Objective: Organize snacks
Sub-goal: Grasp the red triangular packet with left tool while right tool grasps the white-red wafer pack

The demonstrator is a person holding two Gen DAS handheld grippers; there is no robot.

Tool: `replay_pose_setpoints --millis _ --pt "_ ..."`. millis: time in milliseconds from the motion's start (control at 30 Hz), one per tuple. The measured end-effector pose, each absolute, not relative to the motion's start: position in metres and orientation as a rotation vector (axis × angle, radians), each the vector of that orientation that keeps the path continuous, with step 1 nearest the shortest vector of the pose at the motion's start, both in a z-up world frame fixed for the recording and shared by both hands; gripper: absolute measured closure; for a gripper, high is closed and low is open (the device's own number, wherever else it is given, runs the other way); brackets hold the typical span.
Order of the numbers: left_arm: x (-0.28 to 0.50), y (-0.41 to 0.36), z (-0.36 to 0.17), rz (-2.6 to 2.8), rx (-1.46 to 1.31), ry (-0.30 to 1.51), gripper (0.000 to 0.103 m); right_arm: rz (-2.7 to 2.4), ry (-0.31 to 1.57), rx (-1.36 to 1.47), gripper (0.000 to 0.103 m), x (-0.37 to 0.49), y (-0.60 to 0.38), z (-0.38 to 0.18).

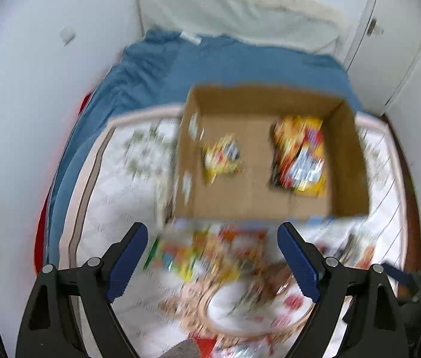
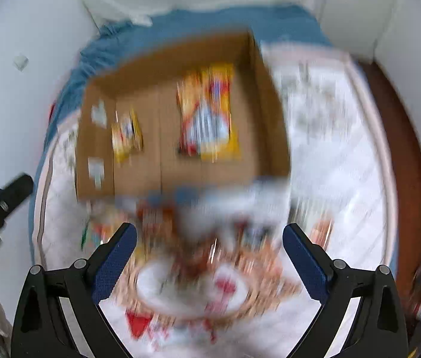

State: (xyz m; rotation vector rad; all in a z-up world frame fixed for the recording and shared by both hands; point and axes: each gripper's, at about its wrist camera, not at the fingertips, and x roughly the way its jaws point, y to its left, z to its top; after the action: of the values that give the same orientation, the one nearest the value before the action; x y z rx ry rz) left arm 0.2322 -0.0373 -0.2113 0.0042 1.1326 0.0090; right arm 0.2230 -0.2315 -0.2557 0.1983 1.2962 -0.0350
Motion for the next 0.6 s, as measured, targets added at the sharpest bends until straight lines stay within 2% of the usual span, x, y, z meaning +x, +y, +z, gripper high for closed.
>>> replay_pose_setpoints --millis 200,267,400,600 --pt "0.166 -0.019 -0.312 0.106 0.089 1.410 0.014 -0.029 1.710 0.591 0.003 0.120 -0.231 -0.401" --pt "0.148 -0.011 -0.335 0.138 0.094 1.467 0.014 -0.054 1.798 0.732 0.003 0.094 -0.229 -0.442" --pt "0.128 0.011 -0.368 0.207 0.106 1.546 0.014 -0.170 1.852 0.967 0.003 0.063 -0.226 -0.501" --pt "0.120 0.027 -0.384 0.246 0.091 1.599 0.014 -0.351 1.850 1.114 0.003 0.052 -0.223 -0.537"
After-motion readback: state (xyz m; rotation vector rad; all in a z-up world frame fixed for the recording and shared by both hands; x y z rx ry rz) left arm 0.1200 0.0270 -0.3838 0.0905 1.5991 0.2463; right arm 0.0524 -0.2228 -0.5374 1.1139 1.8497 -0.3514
